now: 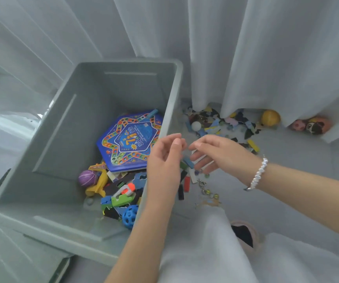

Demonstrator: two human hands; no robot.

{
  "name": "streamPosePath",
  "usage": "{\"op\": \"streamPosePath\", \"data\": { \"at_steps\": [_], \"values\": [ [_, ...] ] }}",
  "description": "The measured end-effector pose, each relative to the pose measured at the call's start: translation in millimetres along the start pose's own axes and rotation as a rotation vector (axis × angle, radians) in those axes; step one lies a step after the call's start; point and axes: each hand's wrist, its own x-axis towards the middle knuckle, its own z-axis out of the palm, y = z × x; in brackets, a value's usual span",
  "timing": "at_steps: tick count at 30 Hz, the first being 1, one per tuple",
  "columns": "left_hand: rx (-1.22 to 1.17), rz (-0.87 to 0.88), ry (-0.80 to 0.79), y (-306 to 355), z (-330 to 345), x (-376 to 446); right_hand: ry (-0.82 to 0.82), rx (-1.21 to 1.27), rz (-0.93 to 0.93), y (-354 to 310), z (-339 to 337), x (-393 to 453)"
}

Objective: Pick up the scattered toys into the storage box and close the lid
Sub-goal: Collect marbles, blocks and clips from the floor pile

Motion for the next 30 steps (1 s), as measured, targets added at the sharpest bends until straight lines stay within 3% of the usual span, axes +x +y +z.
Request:
{"op": "streamPosePath", "data": {
  "at_steps": [3,8,15,21,30],
  "values": [
    [0.05,-0.008,-0.023,-29.4,24.1,-0.2,0.063,-0.102,-0.005,34.7,-14.6,5.0],
    [0.163,-0.176,0.01,-111.5,46.1,0.5,0.094,-0.31,0.071,119.7,-22.5,22.0],
    [0.443,-0.3,0.107,-202.3,32.1,-11.2,0.115,-0.466,0.158,198.2,-4.1,51.4],
    [0.475,-0.422,0.143,-236.7,18.7,-18.5,0.159,-0.452,0.226,233.8,14.1,65.6],
    [0.463,-0.407,0.182,-247.1,22.4,-29.8,0.242,-0.666,0.201,244.8,31.4,74.1]
  ]
}}
